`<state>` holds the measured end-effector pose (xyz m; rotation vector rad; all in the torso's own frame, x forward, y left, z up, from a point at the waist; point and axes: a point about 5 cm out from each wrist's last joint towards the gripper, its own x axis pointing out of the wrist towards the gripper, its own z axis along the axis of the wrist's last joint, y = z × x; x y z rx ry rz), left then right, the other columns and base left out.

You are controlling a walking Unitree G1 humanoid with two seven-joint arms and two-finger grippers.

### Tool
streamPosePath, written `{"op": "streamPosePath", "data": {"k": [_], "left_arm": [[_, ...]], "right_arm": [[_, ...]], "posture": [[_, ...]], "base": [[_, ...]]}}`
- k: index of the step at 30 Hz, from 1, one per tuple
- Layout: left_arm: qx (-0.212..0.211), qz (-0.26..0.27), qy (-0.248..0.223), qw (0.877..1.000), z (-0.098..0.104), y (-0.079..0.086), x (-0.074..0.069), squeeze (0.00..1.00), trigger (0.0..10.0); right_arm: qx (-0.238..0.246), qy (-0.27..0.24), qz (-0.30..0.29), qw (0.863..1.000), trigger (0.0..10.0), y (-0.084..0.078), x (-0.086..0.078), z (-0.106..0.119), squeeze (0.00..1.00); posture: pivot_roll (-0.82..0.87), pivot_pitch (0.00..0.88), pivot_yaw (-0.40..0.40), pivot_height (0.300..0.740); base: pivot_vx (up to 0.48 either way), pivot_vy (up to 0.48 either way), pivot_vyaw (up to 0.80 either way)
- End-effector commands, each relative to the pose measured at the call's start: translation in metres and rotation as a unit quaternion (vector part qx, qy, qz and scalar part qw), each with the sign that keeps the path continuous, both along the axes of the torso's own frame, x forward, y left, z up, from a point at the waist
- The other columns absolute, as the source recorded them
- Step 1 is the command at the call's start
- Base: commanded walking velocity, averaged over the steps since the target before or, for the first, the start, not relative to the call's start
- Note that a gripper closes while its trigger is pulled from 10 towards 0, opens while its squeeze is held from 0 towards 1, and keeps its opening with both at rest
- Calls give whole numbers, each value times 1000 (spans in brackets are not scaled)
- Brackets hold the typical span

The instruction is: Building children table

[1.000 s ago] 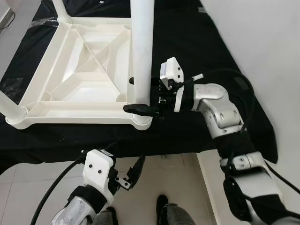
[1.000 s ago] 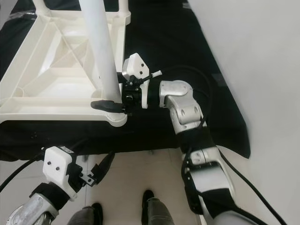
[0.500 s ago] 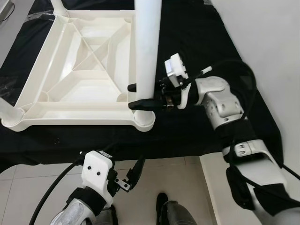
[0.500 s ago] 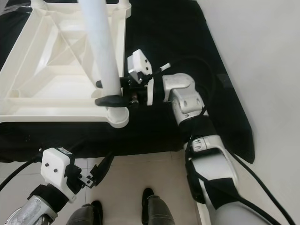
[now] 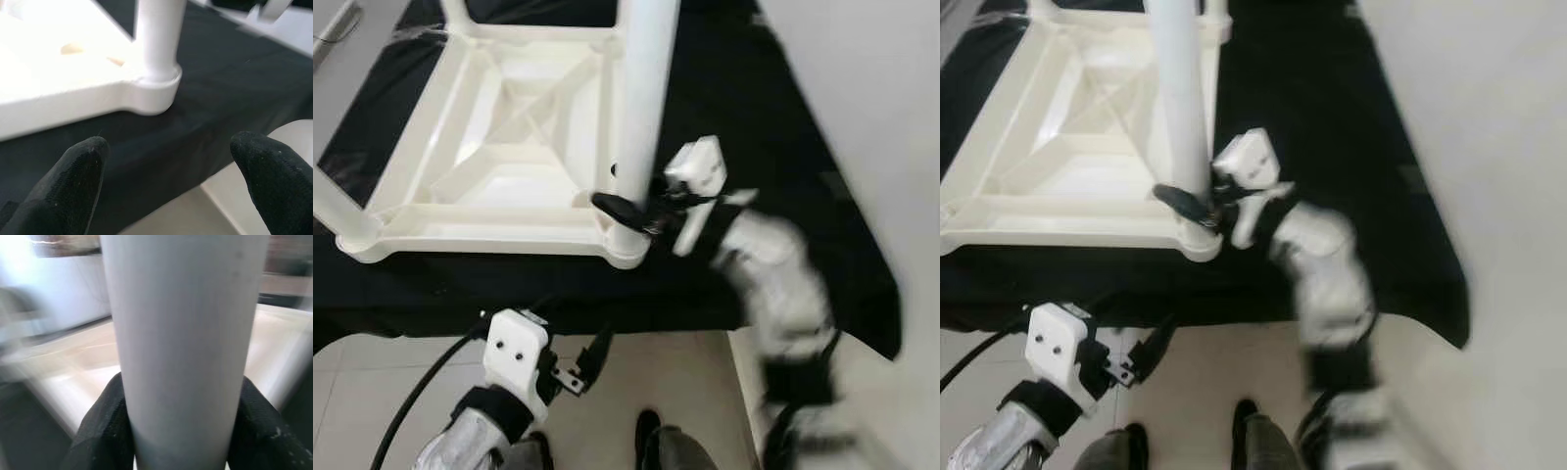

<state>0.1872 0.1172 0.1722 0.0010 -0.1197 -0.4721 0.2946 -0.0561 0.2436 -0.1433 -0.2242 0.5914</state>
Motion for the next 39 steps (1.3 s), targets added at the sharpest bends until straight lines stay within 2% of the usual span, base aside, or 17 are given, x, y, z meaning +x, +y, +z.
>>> {"op": "streamPosePath", "data": {"k": [1, 2, 5, 7, 10, 11, 15, 16, 20, 21, 23, 25, 31, 36, 37, 38, 39], "left_arm": [[-2, -7, 16, 1000, -7, 0, 1, 0, 10000], [-2, -8, 15, 1000, -8, -1, 4, 0, 10000], [-1, -8, 14, 1000, -9, -1, 6, 0, 10000], [0, -1, 9, 1000, -9, 0, 12, 0, 10000], [2, 5, 5, 1000, -9, 1, 14, 0, 10000], [8, 18, -1, 1000, -9, 3, 18, 0, 10000], [11, 26, -4, 1000, -9, 5, 20, 0, 10000], [12, 27, -5, 1000, -10, 7, 23, 0, 10000], [14, 27, -4, 1000, -11, 9, 27, 0, 10000], [15, 27, -5, 1000, -12, 12, 32, 0, 10000], [17, 28, -4, 999, -12, 13, 34, 0, 10000], [24, 45, -4, 999, -12, 19, 40, 0, 10000], [16, 80, 17, 997, -15, 29, 50, 0, 10000], [32, 157, 40, 986, -20, 50, 63, 0, 10000], [48, 168, 38, 984, -22, 53, 63, 0, 10000], [48, 168, 38, 984, -22, 53, 63, 0, 10000], [58, 173, 36, 983, -23, 55, 63, 0, 10000]], "right_arm": [[16, 85, -80, 993, 0, 16, -3, -30, 0], [19, 73, -68, 995, 0, 26, 5, -27, 0], [22, 66, -61, 996, 0, 30, 11, -25, 0], [28, 61, -31, 997, 0, 41, 26, -22, 0], [46, 58, -8, 997, 0, 44, 31, -18, 0], [54, 37, 16, 998, 10000, 42, 34, -9, 0], [71, 33, 36, 996, 10000, 36, 30, -5, 0], [70, 30, 8, 997, 10000, 15, 25, -7, 1000], [60, 34, -40, 997, 10000, -6, 20, -14, 1000], [47, 42, -84, 995, 10000, -27, 17, -24, 1000], [41, 42, -101, 993, 10000, -36, 16, -29, 1000], [31, 39, -139, 989, 10000, -57, 10, -39, 1000], [23, 41, -166, 985, 10000, -68, 2, -49, 1000], [-25, 89, -218, 972, 10000, -78, -20, -80, 988], [-32, 100, -229, 968, 10000, -82, -23, -85, 620], [-32, 100, -229, 968, 10000, -82, -23, -85, 620], [-32, 106, -240, 964, 10000, -86, -24, -87, 0]], "posture": [[46, 293, -37, 740], [47, 275, -37, 740], [47, 275, -37, 740], [70, 241, -50, 740], [79, 235, -53, 740], [84, 227, -51, 740], [82, 222, -50, 740], [77, 203, -46, 740], [65, 193, -38, 740], [57, 186, -33, 740], [49, 178, -28, 740], [34, 168, -19, 740], [26, 151, -14, 740], [24, 120, -13, 740], [25, 106, -13, 740], [25, 106, -13, 740], [23, 96, -11, 740]], "base": [[0, 0, 0], [0, 0, 0], [0, 0, 0], [0, 0, 0], [0, 0, 0], [0, 0, 0], [0, 0, 0], [0, 0, 0], [0, 0, 0], [0, 0, 0], [0, 0, 0], [0, 0, 0], [0, 0, 0], [0, 0, 0], [0, 0, 0], [0, 0, 0], [0, 0, 0]]}}
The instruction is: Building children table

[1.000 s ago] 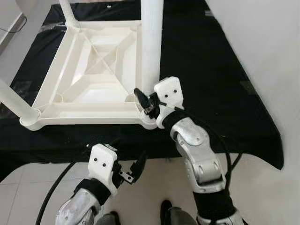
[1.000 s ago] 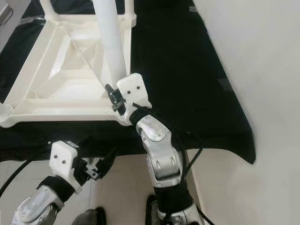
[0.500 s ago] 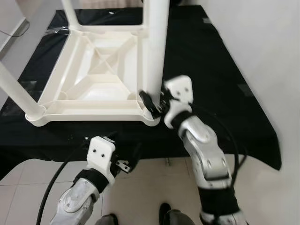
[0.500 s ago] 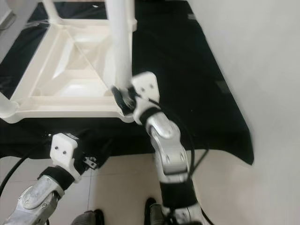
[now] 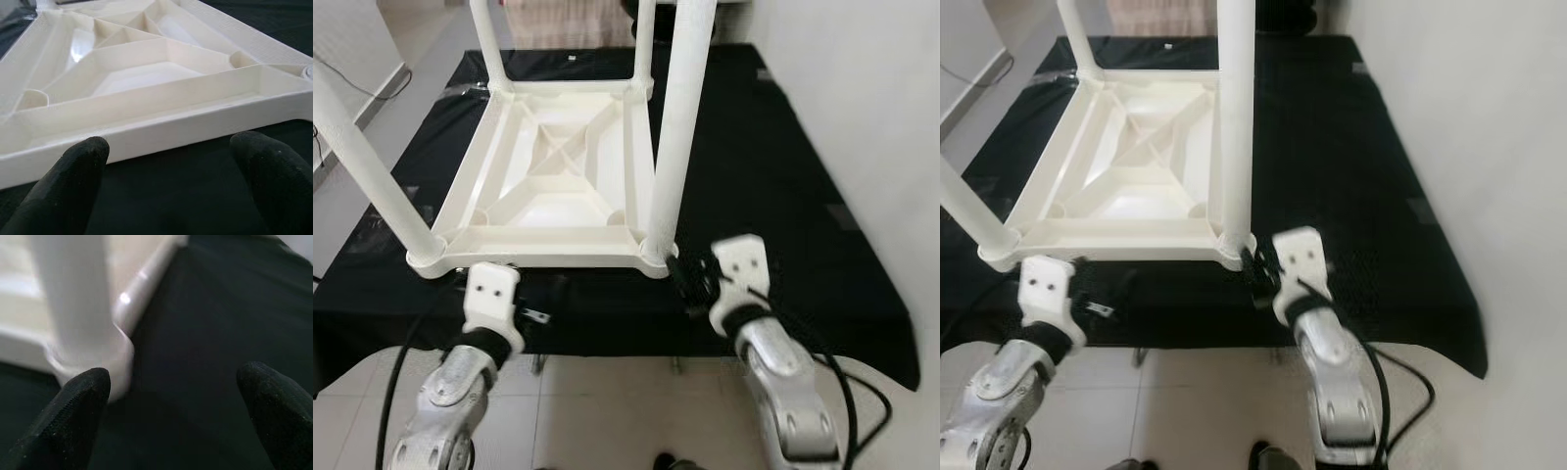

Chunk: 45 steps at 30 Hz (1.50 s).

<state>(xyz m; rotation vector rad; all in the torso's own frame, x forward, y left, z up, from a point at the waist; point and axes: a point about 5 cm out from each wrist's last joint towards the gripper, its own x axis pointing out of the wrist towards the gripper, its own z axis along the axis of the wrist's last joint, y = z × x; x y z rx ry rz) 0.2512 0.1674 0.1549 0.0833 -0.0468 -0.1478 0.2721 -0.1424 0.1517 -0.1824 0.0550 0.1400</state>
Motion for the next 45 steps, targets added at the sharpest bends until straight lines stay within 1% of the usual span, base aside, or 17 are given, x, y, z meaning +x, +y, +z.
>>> {"op": "streamPosePath", "data": {"k": [1, 3, 5, 7, 10, 14, 17, 22, 26, 27, 30, 35, 37, 39, 41, 43, 45], "left_arm": [[24, 13, 13, 1000, -8, 8, -1, 0, 10000], [22, 14, 14, 1000, -8, 9, -2, 0, 10000], [20, 21, 17, 999, -11, 10, -2, 0, 10000], [20, 22, 21, 999, -13, 10, -3, 0, 10000], [20, 18, 26, 999, -15, 10, -3, 0, 10000], [38, 11, 25, 999, -18, 8, -7, 0, 10000], [40, 9, 29, 999, -20, 8, -10, 0, 10000], [40, 15, 34, 999, -24, 10, -12, 0, 10000], [40, 18, 30, 999, -23, 11, -10, 0, 10000], [40, 16, 22, 999, -21, 9, -8, 0, 10000], [39, 13, 18, 999, -19, 8, -8, 0, 10000], [40, 8, 7, 999, -15, 5, -3, 0, 10000], [24, 22, 2, 999, -12, 5, 2, 0, 10000], [21, 25, 1, 999, -12, 5, 2, 0, 10000], [5, 34, 5, 999, -13, 6, 4, 0, 10000], [1, 37, 8, 999, -13, 7, 5, 0, 10000], [-16, 31, 18, 999, -16, 6, 5, 0, 10000]], "right_arm": [[0, -7, -16, 1000, 10000, -5, 1, 4, 0], [2, -8, -17, 1000, 10000, -6, 2, 4, 0], [7, -8, -6, 1000, 10000, -4, 6, 4, 0], [3, -11, 19, 1000, 10000, 4, 10, 3, 0], [-4, -7, 30, 1000, 10000, 9, 13, 0, 0], [8, 2, 21, 1000, 10000, 6, 16, -3, 0], [14, 8, 16, 1000, 10000, 4, 16, -4, 0], [11, 9, 10, 1000, 10000, 1, 18, -5, 0], [8, 12, 4, 1000, 10000, -1, 19, -6, 0], [9, 16, -6, 1000, 10000, -4, 20, -7, 0], [9, 18, -12, 1000, 10000, -6, 20, -7, 0], [9, 20, -22, 1000, 10000, -10, 22, -6, 0], [12, 20, -28, 999, 10000, -12, 23, -6, 0], [12, 19, -29, 999, 10000, -12, 23, -6, 0], [13, 18, -36, 999, 10000, -14, 23, -6, 0], [17, 20, -38, 999, 10000, -14, 23, -7, 0], [16, 32, -42, 998, 10000, -15, 24, -11, 0]], "posture": [[17, 79, -8, 740], [17, 79, -8, 740], [22, 67, -11, 740], [30, 41, -16, 740], [33, 31, -19, 740], [35, 22, -19, 740], [36, 20, -21, 740], [36, 15, -25, 740], [36, 11, -31, 740], [35, 8, -32, 740], [35, 7, -32, 740], [32, 11, -31, 740], [28, 16, -30, 740], [28, 16, -30, 740], [27, 16, -30, 740], [26, 16, -29, 740], [23, 14, -26, 740]], "base": [[0, 0, 0], [0, 0, 0], [0, 0, 0], [0, 0, 0], [0, 160, 0], [0, 480, 0], [0, 480, 0], [0, 480, 0], [0, 480, 0], [0, 326, 0], [0, 326, 0], [0, 0, 0], [0, 0, 0], [0, 0, 0], [0, 0, 0], [0, 0, 0], [0, 0, -400]]}}
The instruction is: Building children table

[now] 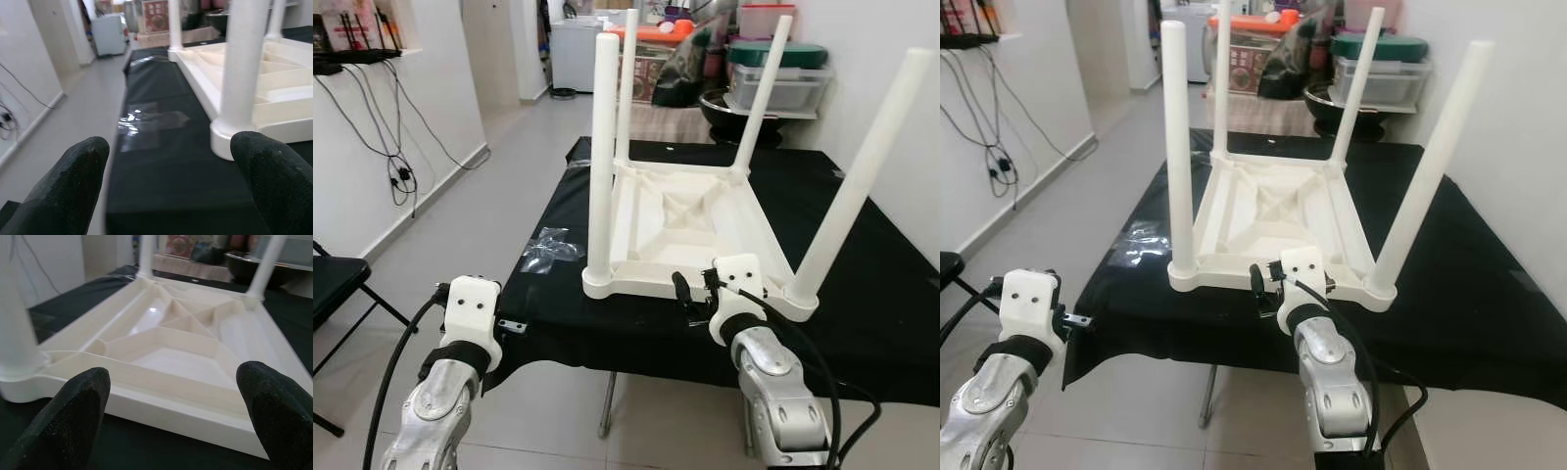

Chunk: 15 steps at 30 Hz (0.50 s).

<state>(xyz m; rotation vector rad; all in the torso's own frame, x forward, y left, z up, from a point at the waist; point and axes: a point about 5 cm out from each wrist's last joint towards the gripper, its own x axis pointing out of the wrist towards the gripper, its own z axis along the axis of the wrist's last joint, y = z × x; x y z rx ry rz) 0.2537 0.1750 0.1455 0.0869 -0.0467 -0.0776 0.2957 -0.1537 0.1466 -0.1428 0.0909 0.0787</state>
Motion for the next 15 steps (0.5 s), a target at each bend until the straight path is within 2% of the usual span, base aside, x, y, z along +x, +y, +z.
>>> {"op": "streamPosePath", "data": {"k": [1, 3, 6, 12, 15], "left_arm": [[-30, -7, 26, 999, -9, -3, 1, 0, 10000], [-53, -13, 35, 998, -14, -4, 0, 0, 10000], [-62, -15, 39, 997, -17, -4, 1, 0, 10000], [-51, -32, 26, 998, -13, -8, 8, 0, 10000], [-40, -34, 19, 998, -10, -7, 9, 0, 10000]], "right_arm": [[-1, 21, -13, 1000, 10000, -5, 1, -8, 0], [-1, 29, -25, 999, 10000, -8, 2, -11, 0], [4, 30, -34, 999, 10000, -10, 3, -12, 0], [1, 20, -39, 999, 10000, -11, 8, -8, 0], [3, 29, -39, 999, 10000, -11, 9, -10, 0]], "posture": [[25, 13, -28, 740], [33, 13, -32, 740], [41, 9, -41, 740], [36, 7, -43, 740], [37, 5, -41, 740]], "base": [[0, 0, -800], [0, 0, -800], [0, 0, -800], [0, 0, 0], [0, 0, -800]]}}
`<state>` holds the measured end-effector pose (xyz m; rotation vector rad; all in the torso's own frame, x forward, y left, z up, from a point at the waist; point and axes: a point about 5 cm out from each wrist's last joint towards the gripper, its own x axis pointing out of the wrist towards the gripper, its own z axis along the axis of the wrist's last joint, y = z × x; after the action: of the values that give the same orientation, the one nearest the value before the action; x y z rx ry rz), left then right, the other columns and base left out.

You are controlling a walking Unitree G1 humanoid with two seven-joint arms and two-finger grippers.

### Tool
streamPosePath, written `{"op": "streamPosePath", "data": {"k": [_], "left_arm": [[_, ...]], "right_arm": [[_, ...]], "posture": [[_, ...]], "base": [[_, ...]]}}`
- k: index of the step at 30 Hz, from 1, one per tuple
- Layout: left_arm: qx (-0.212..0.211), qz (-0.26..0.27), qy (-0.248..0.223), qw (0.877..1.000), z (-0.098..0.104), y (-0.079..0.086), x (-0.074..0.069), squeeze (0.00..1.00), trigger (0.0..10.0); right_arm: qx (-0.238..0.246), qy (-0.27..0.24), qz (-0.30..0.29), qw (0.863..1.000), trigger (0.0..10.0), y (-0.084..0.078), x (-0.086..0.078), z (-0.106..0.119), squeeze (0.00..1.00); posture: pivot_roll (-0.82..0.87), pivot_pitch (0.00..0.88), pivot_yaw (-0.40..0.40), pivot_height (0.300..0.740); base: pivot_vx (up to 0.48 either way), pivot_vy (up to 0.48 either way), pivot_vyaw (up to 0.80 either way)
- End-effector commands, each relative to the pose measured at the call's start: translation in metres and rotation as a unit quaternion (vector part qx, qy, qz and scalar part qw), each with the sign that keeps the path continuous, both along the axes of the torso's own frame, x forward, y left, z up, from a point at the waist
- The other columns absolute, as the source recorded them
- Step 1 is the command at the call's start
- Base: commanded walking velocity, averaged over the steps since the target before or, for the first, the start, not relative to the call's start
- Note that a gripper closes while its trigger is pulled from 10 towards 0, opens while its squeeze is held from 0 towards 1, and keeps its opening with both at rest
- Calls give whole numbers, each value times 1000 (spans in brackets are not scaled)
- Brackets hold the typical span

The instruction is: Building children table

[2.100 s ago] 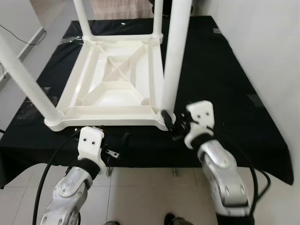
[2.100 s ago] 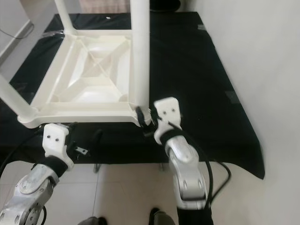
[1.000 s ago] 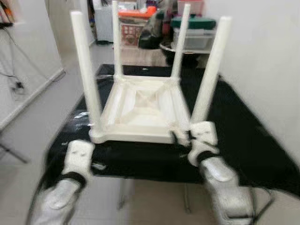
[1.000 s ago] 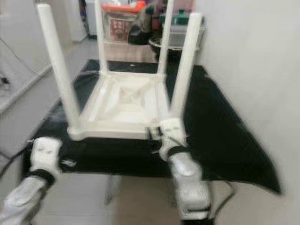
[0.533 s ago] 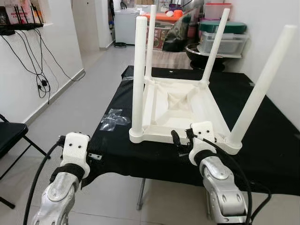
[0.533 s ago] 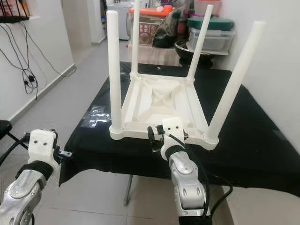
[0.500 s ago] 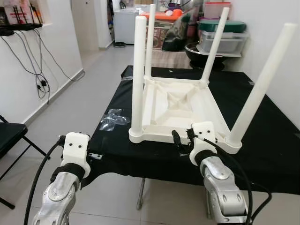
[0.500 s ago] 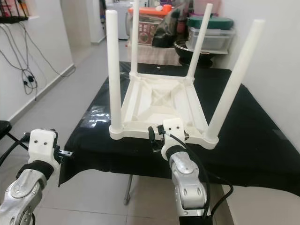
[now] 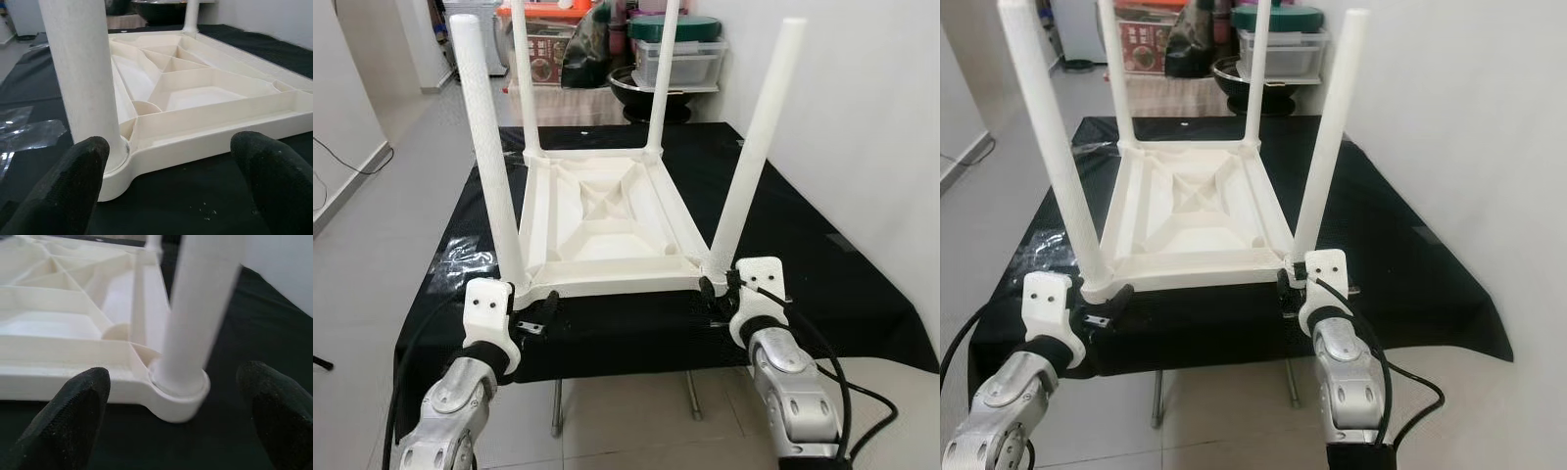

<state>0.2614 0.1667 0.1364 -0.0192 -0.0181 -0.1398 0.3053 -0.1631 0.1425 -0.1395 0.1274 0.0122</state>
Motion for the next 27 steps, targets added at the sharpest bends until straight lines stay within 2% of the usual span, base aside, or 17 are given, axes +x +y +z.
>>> {"op": "streamPosePath", "data": {"k": [1, 6, 12, 16, 20, 27], "left_arm": [[16, -4, -1, 1000, -1, 1, 1, 0, 10000], [18, -7, -3, 1000, 0, 1, 2, 0, 10000], [23, -10, -5, 1000, 0, 0, 2, 0, 10000], [26, -10, -8, 1000, 1, 0, 2, 0, 10000], [26, -9, -9, 1000, 1, 0, 2, 0, 10000], [40, -6, -18, 999, 3, -2, 0, 0, 10000]], "right_arm": [[11, 5, -3, 1000, 10000, -2, -1, -5, 0], [6, -4, 14, 1000, 10000, 2, 0, -3, 0], [15, -6, 22, 1000, 10000, 3, -1, -1, 0], [21, -31, 58, 998, 10000, 12, -3, 4, 0], [23, -11, 57, 998, 10000, 12, -1, -1, 0], [40, 2, 51, 998, 10000, 7, -1, -5, 0]], "posture": [[38, 6, -41, 740], [38, 6, -40, 740], [39, 6, -37, 740], [42, 7, -37, 740], [42, 7, -38, 740], [40, 12, -38, 740]], "base": [[315, 0, -800], [349, 0, -480], [363, 0, 0], [364, 0, 800], [356, 0, 0], [0, 0, 0]]}}
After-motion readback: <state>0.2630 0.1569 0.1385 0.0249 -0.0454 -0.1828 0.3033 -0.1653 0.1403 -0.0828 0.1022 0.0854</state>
